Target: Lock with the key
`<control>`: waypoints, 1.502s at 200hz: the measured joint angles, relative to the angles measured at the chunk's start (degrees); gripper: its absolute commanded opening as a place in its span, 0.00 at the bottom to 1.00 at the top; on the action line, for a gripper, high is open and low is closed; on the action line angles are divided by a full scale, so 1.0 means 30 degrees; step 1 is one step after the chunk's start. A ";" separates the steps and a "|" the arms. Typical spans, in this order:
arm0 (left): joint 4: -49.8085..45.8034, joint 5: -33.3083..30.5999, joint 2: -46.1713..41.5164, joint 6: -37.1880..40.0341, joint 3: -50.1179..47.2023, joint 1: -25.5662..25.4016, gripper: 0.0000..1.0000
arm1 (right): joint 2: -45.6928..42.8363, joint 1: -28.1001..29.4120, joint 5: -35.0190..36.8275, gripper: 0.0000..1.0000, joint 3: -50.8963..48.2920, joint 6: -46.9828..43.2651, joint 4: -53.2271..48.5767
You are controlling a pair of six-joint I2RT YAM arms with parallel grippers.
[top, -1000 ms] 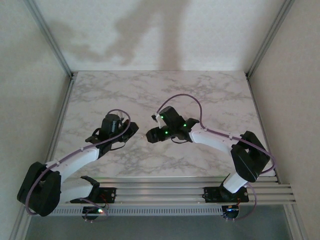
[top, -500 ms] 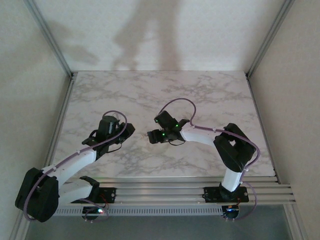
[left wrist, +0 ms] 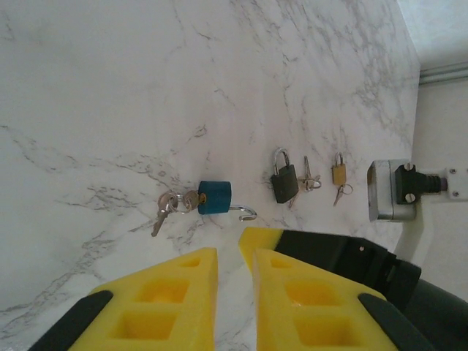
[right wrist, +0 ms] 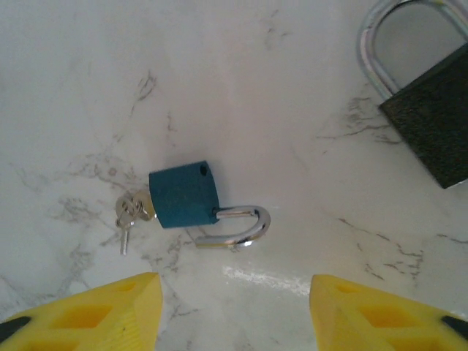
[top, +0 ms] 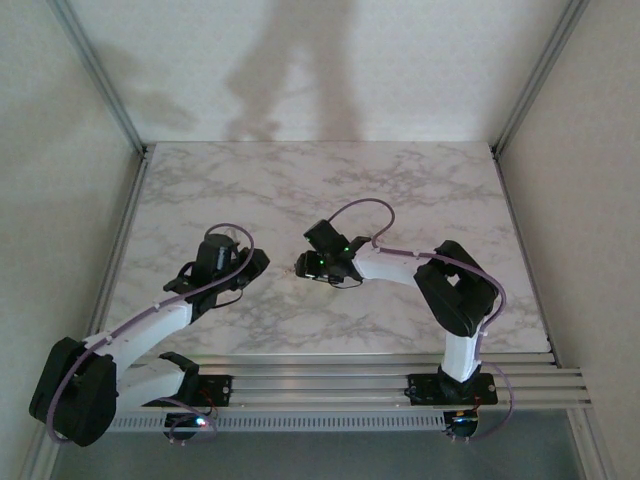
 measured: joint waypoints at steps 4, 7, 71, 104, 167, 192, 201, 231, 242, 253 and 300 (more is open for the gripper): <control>0.0000 0.0000 -0.0015 0.0007 0.0000 0.0000 0.19 | 0.0000 -0.0022 0.0073 0.50 0.0000 0.0080 0.0051; 0.0000 0.0000 -0.0015 0.0007 -0.0007 0.0000 0.19 | 0.0000 -0.0029 0.0124 0.50 0.0000 0.0233 0.0102; 0.0015 0.0022 -0.0102 0.0007 -0.0131 0.0109 0.19 | 0.0459 -0.0248 0.0401 0.42 0.0576 0.1443 0.0386; 0.0015 0.0036 -0.0248 0.0000 -0.0146 0.0124 0.19 | 0.0721 -0.0321 0.0372 0.39 0.0634 0.1778 0.0488; 0.0036 0.0087 -0.0248 -0.0007 -0.0503 0.0182 0.19 | 0.1282 -0.0452 0.0189 0.32 0.0962 0.2193 0.0685; 0.0036 0.0095 -0.0248 -0.0044 -0.0517 0.0211 0.20 | 0.1712 -0.0583 0.0015 0.28 0.1188 0.2215 0.0750; 0.0044 0.0095 -0.0248 -0.0066 -0.0532 0.0211 0.19 | 0.1829 -0.0641 -0.0124 0.26 0.1224 0.2229 0.0780; 0.0102 0.0102 -0.0270 -0.0066 -0.0678 0.0226 0.21 | 0.1960 -0.0801 -0.0248 0.15 0.1217 0.2193 0.0874; 0.0124 0.0124 -0.0277 -0.0066 -0.0772 0.0226 0.24 | 0.1982 -0.0838 -0.0255 0.12 0.1224 0.2244 0.0896; 0.0175 0.0153 -0.0277 -0.0073 -0.0889 0.0226 0.26 | 0.1982 -0.0867 -0.0255 0.11 0.1224 0.2193 0.0947; 0.0612 0.0291 -0.0270 -0.0087 -0.1413 0.0248 0.34 | 0.1982 -0.0867 -0.0270 0.05 0.1253 0.2011 0.1122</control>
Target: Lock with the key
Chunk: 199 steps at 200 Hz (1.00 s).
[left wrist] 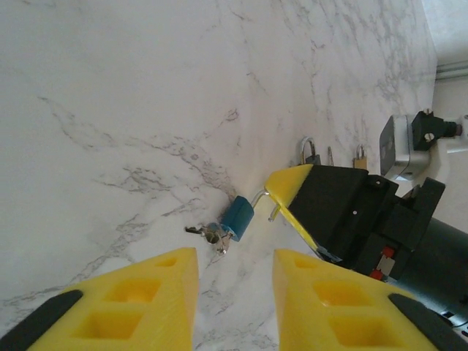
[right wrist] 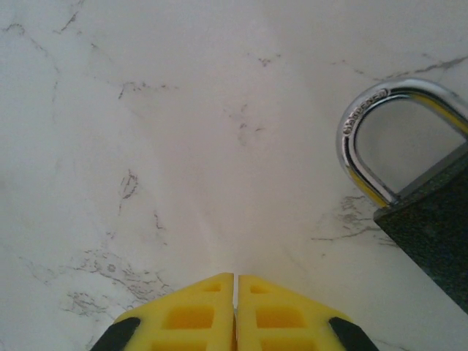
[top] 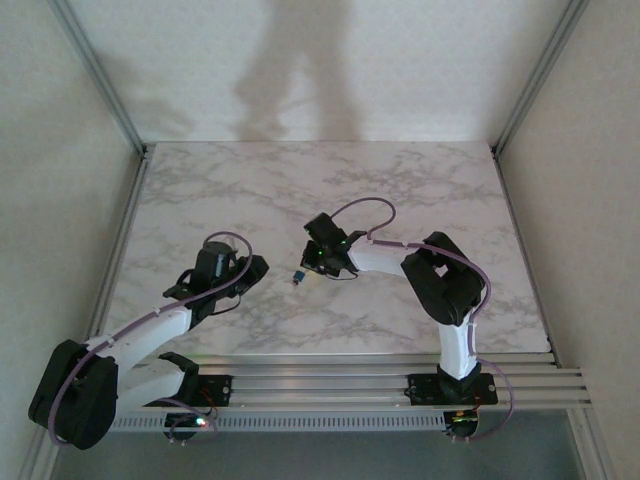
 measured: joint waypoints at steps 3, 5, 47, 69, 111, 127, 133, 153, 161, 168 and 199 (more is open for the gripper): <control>0.0007 0.0015 0.0000 -0.0007 -0.0015 0.0000 0.36 | 0.0000 0.0000 -0.0015 0.04 0.0000 -0.0015 0.0022; 0.0022 0.0022 0.0000 0.0000 -0.0022 0.0000 0.37 | 0.0000 0.0000 -0.0029 0.03 0.0000 -0.0051 0.0044; 0.1093 0.0627 0.0022 -0.0350 -0.0488 0.0000 0.46 | 0.0000 0.0000 -0.0648 0.00 -0.0102 -0.0466 0.0816; 0.1698 0.0954 0.0029 -0.0495 -0.1020 0.0000 0.50 | -0.0015 -0.0007 -0.1239 0.00 -0.0481 -0.0750 0.1676; 0.3672 0.1392 -0.0277 -0.0801 -0.2295 0.0000 0.62 | -0.1086 -0.0029 -0.2259 0.00 -0.2004 -0.1421 0.3446; 0.4874 0.1552 -0.0801 -0.0940 -0.2914 0.0087 0.65 | -0.2004 -0.0095 -0.2630 0.00 -0.2608 -0.1639 0.4116; 0.5275 0.1603 -0.0984 -0.0984 -0.3118 0.0138 0.66 | -0.2361 -0.0117 -0.2761 0.00 -0.2798 -0.1727 0.4386; 0.6827 0.1727 -0.1450 -0.1297 -0.3825 0.0415 0.67 | -0.3679 -0.0219 -0.3264 0.00 -0.3417 -0.2098 0.5340; 0.7533 0.1785 -0.1559 -0.1508 -0.4146 0.0532 0.67 | -0.4204 -0.0255 -0.3497 0.00 -0.3614 -0.2215 0.5712; 0.8298 0.1829 -0.1603 -0.1785 -0.4510 0.0634 0.68 | -0.4641 -0.0277 -0.3672 0.00 -0.3789 -0.2317 0.6069; 1.1162 0.2375 -0.1545 -0.3067 -0.5719 0.0860 0.68 | -0.6368 -0.0342 -0.4422 0.00 -0.4284 -0.2412 0.6863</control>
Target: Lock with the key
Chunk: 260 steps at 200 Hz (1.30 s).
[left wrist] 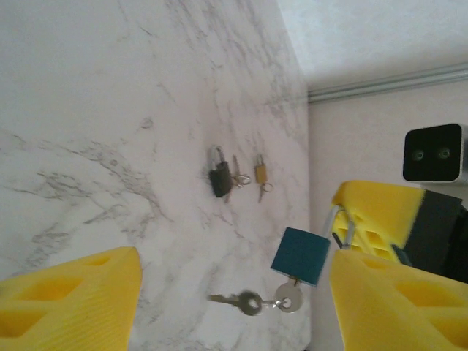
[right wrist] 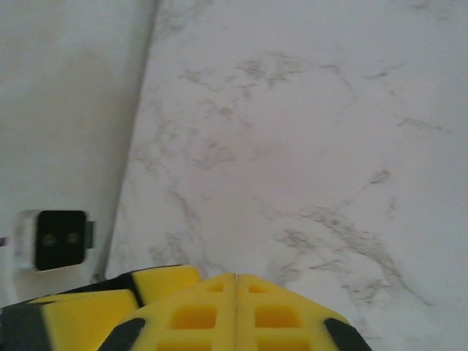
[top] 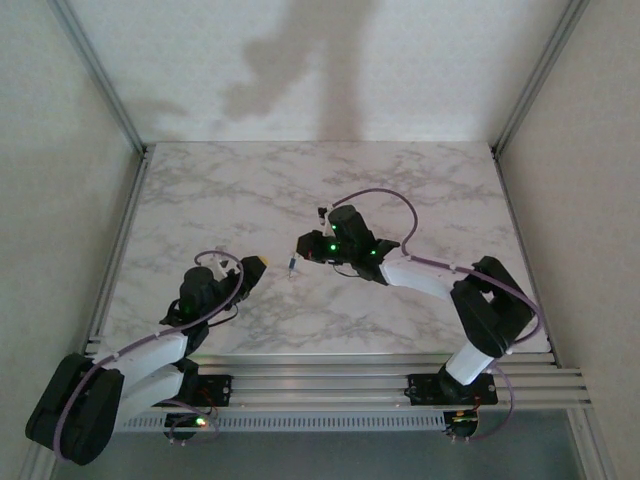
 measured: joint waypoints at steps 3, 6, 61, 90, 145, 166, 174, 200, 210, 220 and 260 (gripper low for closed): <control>0.0175 0.0073 0.0000 -0.0131 -0.0022 0.0000 0.68 | -0.0109 0.0000 -0.0029 0.00 -0.0007 0.0000 0.0000; 0.0321 0.0124 0.0000 -0.0182 -0.0022 0.0007 0.68 | -0.0219 -0.0015 -0.0080 0.00 0.0000 0.0007 0.0015; 0.4823 0.2018 0.0867 -0.2033 -0.0015 -0.0175 0.70 | -0.1209 -0.0087 -0.0350 0.00 0.0583 0.0328 -0.1872; 0.4852 0.2448 0.0947 -0.1821 0.0576 -0.1297 0.69 | -0.0991 -0.0109 -0.0962 0.00 0.1370 0.0867 -0.3198; 0.2849 0.2441 0.0874 0.0138 0.1756 -0.2484 0.68 | -0.0816 -0.0124 -0.1865 0.00 0.2127 0.1486 -0.4641; 0.1610 0.2433 0.0874 0.1020 0.1989 -0.2623 0.67 | -0.0816 -0.0124 -0.2135 0.00 0.2404 0.1537 -0.5093; 0.1253 0.2433 0.0874 0.1297 0.2047 -0.2637 0.66 | -0.0816 -0.0124 -0.2215 0.00 0.2506 0.1530 -0.5253; 0.0481 0.2426 0.0874 0.1909 0.2113 -0.2674 0.64 | -0.0816 -0.0102 -0.2586 0.00 0.2812 0.1537 -0.5508; 0.0357 0.2426 0.0874 0.2033 0.2113 -0.2681 0.62 | -0.0816 -0.0102 -0.2637 0.00 0.2929 0.1530 -0.5705; 0.0277 0.2426 0.0874 0.2164 0.2127 -0.2681 0.61 | -0.0816 -0.0087 -0.2645 0.00 0.3024 0.1530 -0.5836; 0.0248 0.2433 0.0874 0.2251 0.2302 -0.3016 0.56 | -0.0794 -0.0007 -0.2761 0.00 0.3373 0.1508 -0.6477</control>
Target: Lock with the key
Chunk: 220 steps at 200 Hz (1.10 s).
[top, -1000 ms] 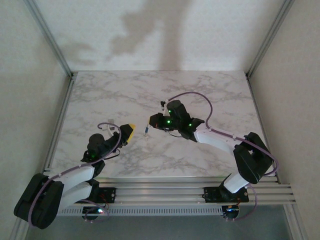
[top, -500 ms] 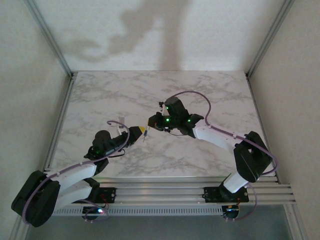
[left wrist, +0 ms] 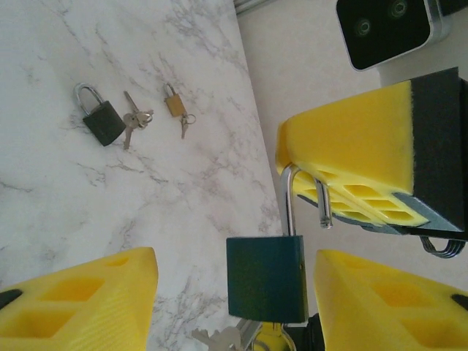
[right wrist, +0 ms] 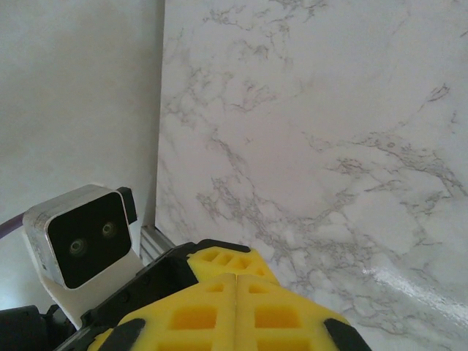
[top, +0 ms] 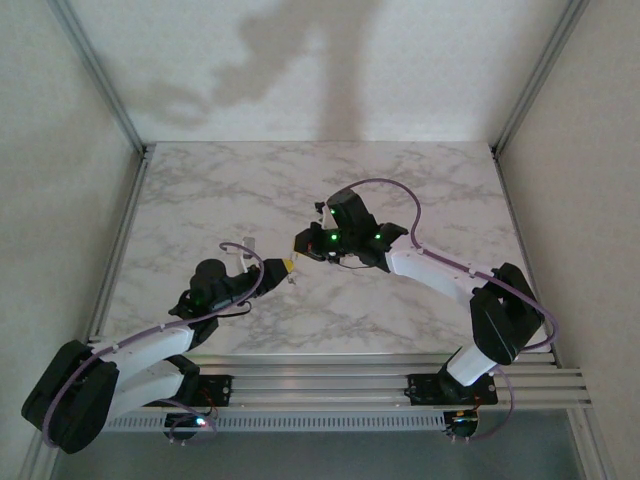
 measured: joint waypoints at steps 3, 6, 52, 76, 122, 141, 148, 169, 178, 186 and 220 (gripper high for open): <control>0.0000 0.0000 0.0000 0.0000 0.0022 -0.0022 0.55 | 0.0015 0.0000 -0.0029 0.00 0.0029 -0.0007 -0.0029; 0.0007 0.0000 0.0000 0.0000 0.0044 -0.0036 0.54 | 0.0022 0.0015 -0.0036 0.00 0.0066 -0.0015 -0.0073; 0.0022 0.0000 -0.0007 -0.0015 0.0095 -0.0364 0.44 | 0.0306 0.0182 -0.0197 0.00 0.0415 -0.0066 -0.0503; 0.0080 0.0000 -0.0044 -0.0095 0.0095 -0.0415 0.39 | 0.0408 0.0270 -0.0270 0.00 0.0510 -0.0066 -0.0692; 0.0117 -0.0080 -0.0182 -0.0233 0.0095 -0.0452 0.23 | 0.0452 0.0335 -0.0379 0.00 0.0641 -0.0087 -0.0714; 0.0160 -0.0066 -0.0233 -0.0335 0.0095 -0.0525 0.13 | 0.0459 0.0474 -0.0350 0.00 0.0678 -0.0204 -0.0670; 0.0197 -0.0073 -0.0313 -0.0415 0.0095 -0.0532 0.12 | 0.0481 0.0481 -0.0364 0.00 0.0678 -0.0233 -0.0692; 0.0197 -0.0080 -0.0401 -0.0532 0.0087 -0.0532 0.09 | 0.0481 0.0481 -0.0372 0.00 0.0678 -0.0415 -0.0641; 0.0189 -0.0080 -0.0408 -0.0546 0.0087 -0.0532 0.08 | 0.0481 0.0481 -0.0372 0.00 0.0678 -0.0437 -0.0648; 0.0189 -0.0080 -0.0423 -0.0561 0.0087 -0.0532 0.04 | 0.0481 0.0481 -0.0372 0.00 0.0678 -0.0495 -0.0641; 0.0138 -0.0226 -0.0554 -0.0597 0.0087 -0.0532 0.00 | 0.0481 0.0481 -0.0386 0.00 0.0670 -0.0561 -0.0415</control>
